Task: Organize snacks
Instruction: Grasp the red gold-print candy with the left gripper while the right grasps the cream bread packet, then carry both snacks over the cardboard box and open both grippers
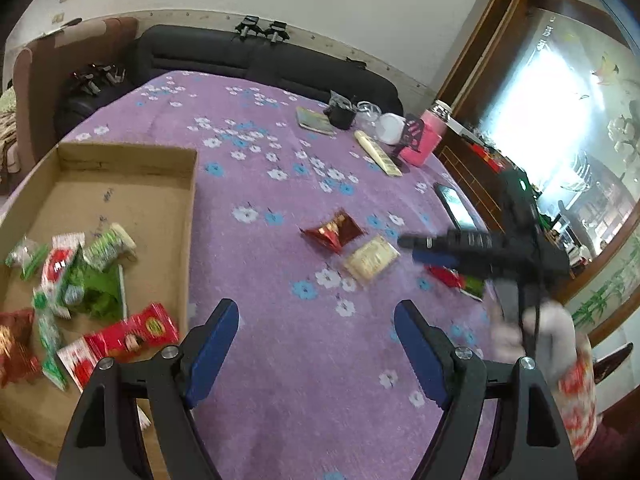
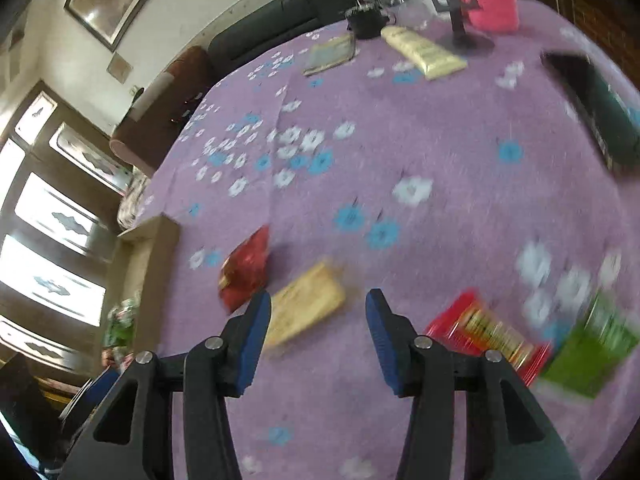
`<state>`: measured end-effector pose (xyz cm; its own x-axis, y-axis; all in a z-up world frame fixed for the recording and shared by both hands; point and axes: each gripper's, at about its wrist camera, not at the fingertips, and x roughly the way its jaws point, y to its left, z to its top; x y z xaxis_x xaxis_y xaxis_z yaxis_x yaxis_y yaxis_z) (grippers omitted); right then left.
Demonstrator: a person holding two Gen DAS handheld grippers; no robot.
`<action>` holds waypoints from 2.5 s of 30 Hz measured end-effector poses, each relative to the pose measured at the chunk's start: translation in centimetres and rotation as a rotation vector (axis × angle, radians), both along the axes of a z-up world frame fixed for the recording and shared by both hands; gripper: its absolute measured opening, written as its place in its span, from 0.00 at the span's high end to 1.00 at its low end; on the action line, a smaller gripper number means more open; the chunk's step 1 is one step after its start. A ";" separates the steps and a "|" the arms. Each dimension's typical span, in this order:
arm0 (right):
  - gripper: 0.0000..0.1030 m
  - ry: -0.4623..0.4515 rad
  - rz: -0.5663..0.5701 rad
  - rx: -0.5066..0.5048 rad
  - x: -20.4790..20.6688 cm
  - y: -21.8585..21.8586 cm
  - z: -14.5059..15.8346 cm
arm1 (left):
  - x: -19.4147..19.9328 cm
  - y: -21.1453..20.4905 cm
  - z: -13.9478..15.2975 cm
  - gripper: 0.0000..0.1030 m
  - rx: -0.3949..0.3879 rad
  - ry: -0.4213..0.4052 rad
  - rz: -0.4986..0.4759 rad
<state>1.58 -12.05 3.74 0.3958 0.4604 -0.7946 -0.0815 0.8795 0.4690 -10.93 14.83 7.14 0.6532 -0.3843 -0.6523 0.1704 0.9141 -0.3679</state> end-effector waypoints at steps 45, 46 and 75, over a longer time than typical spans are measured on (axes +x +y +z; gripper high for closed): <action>0.55 -0.104 -0.031 0.014 0.7 1.3 -1.9 | 11.8 -4.3 -1.7 0.69 0.085 0.089 -0.166; 0.54 -0.100 -0.031 0.005 0.8 1.7 -1.8 | 11.1 -3.7 -1.0 0.69 0.079 0.071 -0.154; 0.68 -0.233 0.174 -0.136 -0.4 16.0 5.0 | 5.3 16.5 3.3 0.68 0.066 -0.006 0.193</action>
<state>1.15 3.98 8.77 0.4986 0.4332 -0.7509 -0.3277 0.8961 0.2994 -5.66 31.32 10.48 0.7147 -0.2084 -0.6677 -0.0084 0.9520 -0.3061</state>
